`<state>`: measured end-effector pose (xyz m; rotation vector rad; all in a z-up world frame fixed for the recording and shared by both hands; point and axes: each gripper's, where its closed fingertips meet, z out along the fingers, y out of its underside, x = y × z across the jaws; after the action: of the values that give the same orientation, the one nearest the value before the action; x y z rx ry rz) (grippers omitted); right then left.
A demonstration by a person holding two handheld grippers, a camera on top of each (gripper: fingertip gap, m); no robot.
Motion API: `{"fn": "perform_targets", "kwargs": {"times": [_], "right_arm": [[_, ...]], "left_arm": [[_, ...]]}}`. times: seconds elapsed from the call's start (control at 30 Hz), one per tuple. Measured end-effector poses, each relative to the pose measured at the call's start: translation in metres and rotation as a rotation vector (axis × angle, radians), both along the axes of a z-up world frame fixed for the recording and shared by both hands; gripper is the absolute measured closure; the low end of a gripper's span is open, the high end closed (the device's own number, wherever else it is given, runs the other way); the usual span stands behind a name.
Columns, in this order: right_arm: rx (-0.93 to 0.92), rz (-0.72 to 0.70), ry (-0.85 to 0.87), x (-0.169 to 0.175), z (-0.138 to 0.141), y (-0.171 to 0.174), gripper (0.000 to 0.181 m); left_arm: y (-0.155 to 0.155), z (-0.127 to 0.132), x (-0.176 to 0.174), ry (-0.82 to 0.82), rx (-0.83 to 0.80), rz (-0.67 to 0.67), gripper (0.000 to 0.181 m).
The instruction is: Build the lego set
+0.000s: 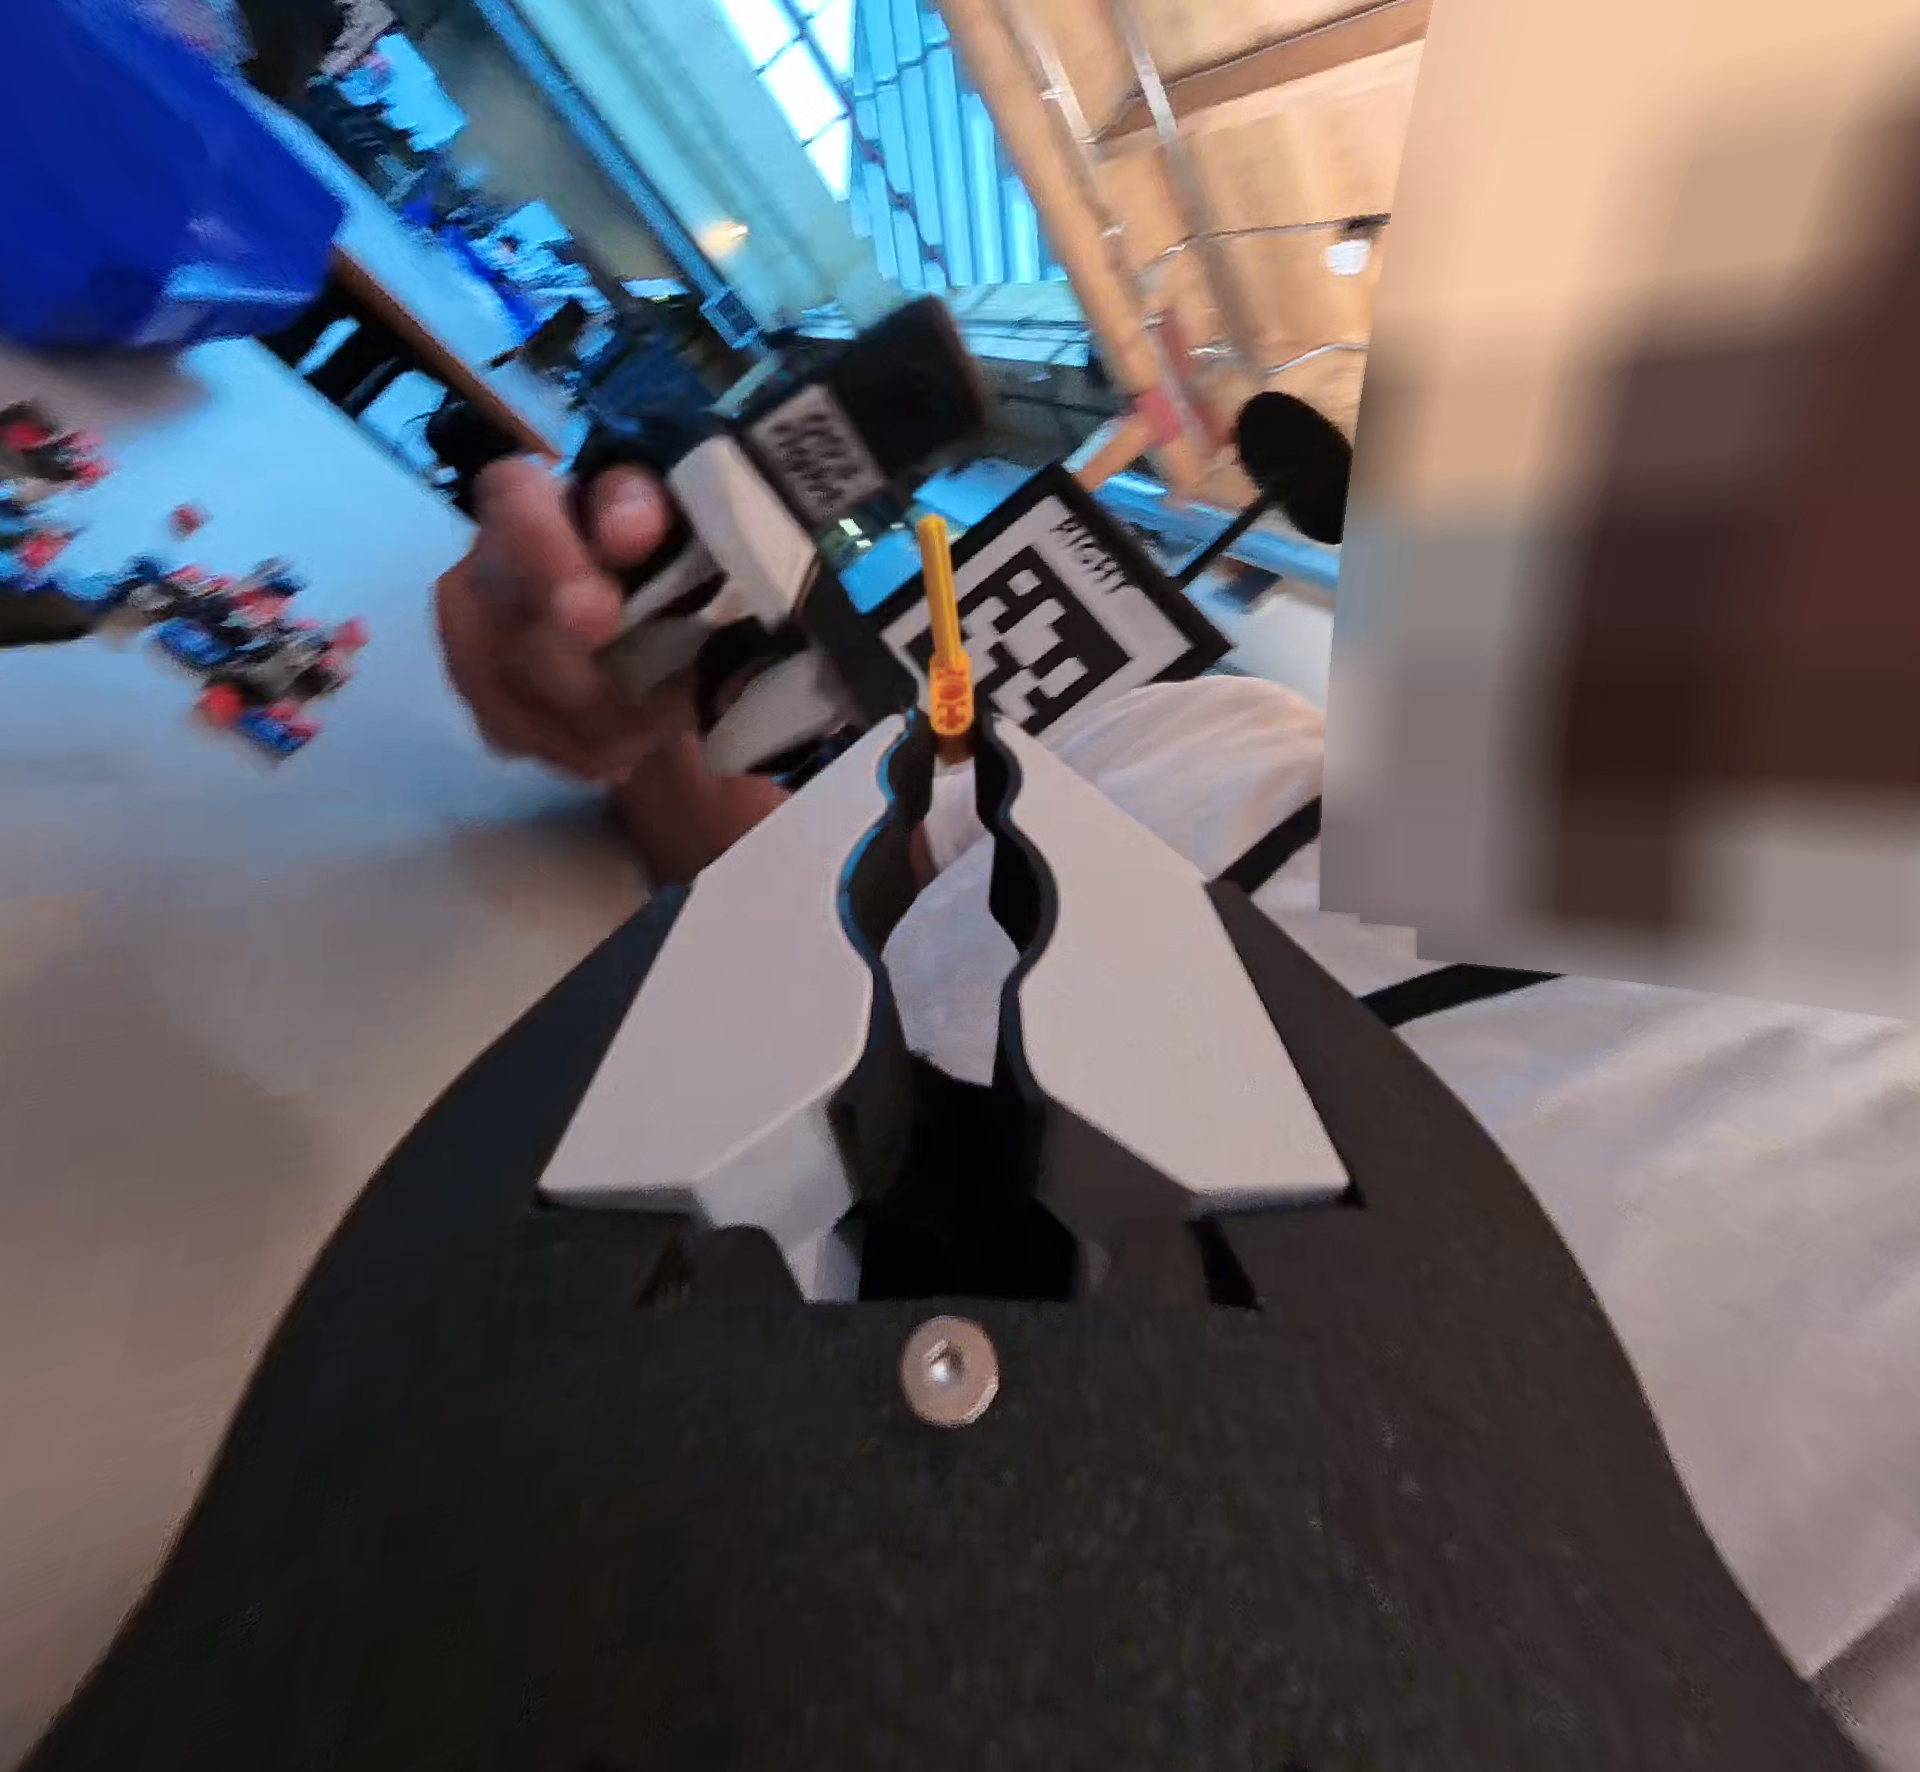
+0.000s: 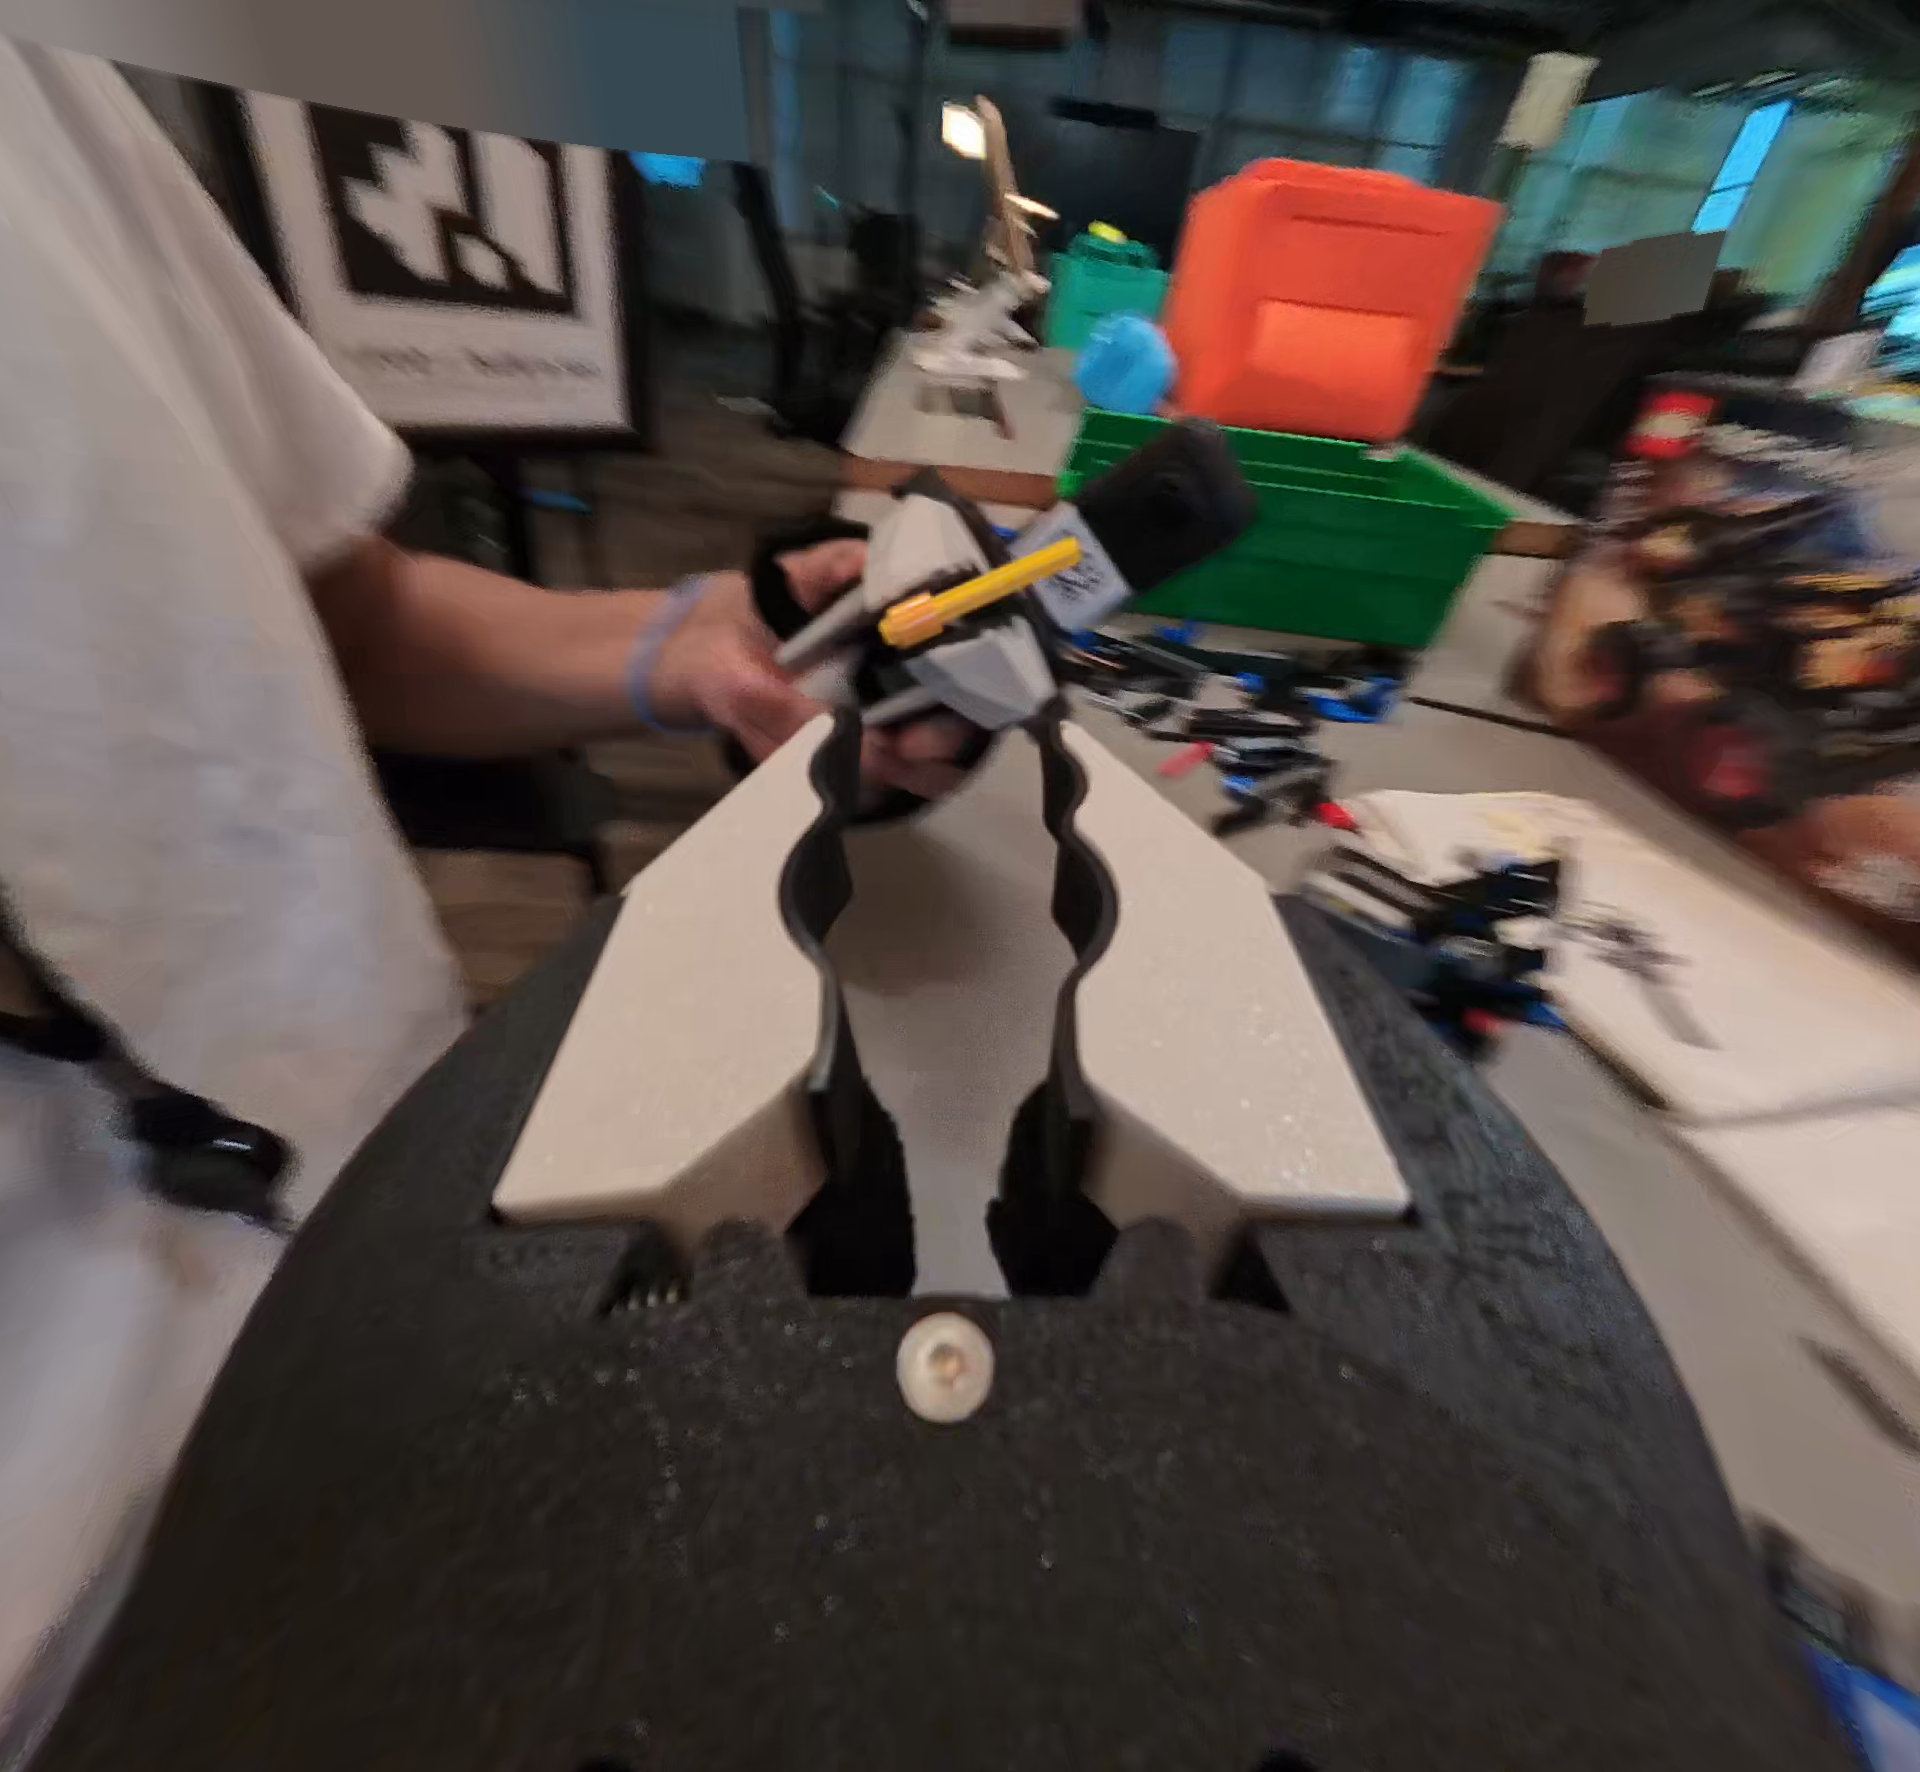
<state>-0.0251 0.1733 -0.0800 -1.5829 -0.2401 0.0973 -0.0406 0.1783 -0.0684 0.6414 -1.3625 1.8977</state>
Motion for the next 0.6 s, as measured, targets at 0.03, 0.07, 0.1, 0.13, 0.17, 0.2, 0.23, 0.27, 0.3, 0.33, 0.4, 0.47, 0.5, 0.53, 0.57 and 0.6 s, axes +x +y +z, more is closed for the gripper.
{"fn": "perform_targets", "kwargs": {"times": [0.03,0.07,0.1,0.13,0.17,0.2,0.23,0.27,0.3,0.33,0.4,0.47,0.5,0.53,0.57,0.6], "right_arm": [[0.035,0.057,0.078,-0.007,0.006,0.001,0.147],[0.101,0.099,0.135,-0.013,0.016,0.001,0.148],[0.176,0.140,0.166,-0.021,0.027,-0.001,0.148],[0.227,0.158,0.178,-0.025,0.036,-0.002,0.150],[0.269,0.170,0.195,-0.028,0.042,-0.002,0.152],[0.301,0.199,0.224,-0.032,0.047,-0.002,0.155],[0.312,0.225,0.257,-0.035,0.049,-0.001,0.155],[0.316,0.242,0.279,-0.037,0.049,0.001,0.155],[0.321,0.255,0.289,-0.039,0.050,0.003,0.155],[0.342,0.268,0.300,-0.041,0.053,0.001,0.155],[0.395,0.295,0.313,-0.044,0.061,-0.004,0.157],[0.414,0.305,0.305,-0.047,0.063,-0.007,0.156],[0.415,0.306,0.306,-0.048,0.063,-0.007,0.156],[0.410,0.307,0.311,-0.048,0.063,-0.006,0.156],[0.409,0.313,0.317,-0.048,0.063,-0.006,0.156],[0.413,0.311,0.327,-0.047,0.064,-0.006,0.156]], "left_arm": [[-0.003,0.006,-0.004,-0.017,-0.037,-0.020,0.176],[-0.005,0.012,-0.008,-0.033,-0.077,-0.039,0.176],[-0.006,0.020,-0.013,-0.048,-0.134,-0.061,0.176],[-0.006,0.028,-0.018,-0.060,-0.198,-0.080,0.176],[-0.007,0.034,-0.021,-0.069,-0.248,-0.094,0.176],[-0.009,0.038,-0.025,-0.078,-0.288,-0.108,0.176],[-0.011,0.041,-0.028,-0.088,-0.322,-0.119,0.176],[-0.014,0.043,-0.031,-0.094,-0.350,-0.127,0.176],[-0.016,0.046,-0.033,-0.097,-0.382,-0.136,0.176],[-0.018,0.048,-0.035,-0.095,-0.415,-0.143,0.176],[-0.017,0.052,-0.035,-0.078,-0.485,-0.144,0.176],[-0.016,0.053,-0.032,-0.051,-0.541,-0.138,0.177],[-0.017,0.052,-0.032,-0.040,-0.565,-0.140,0.177],[-0.018,0.051,-0.032,-0.027,-0.578,-0.149,0.177],[-0.022,0.048,-0.031,-0.016,-0.579,-0.148,0.178],[-0.024,0.047,-0.031,-0.008,-0.589,-0.150,0.178]]}}
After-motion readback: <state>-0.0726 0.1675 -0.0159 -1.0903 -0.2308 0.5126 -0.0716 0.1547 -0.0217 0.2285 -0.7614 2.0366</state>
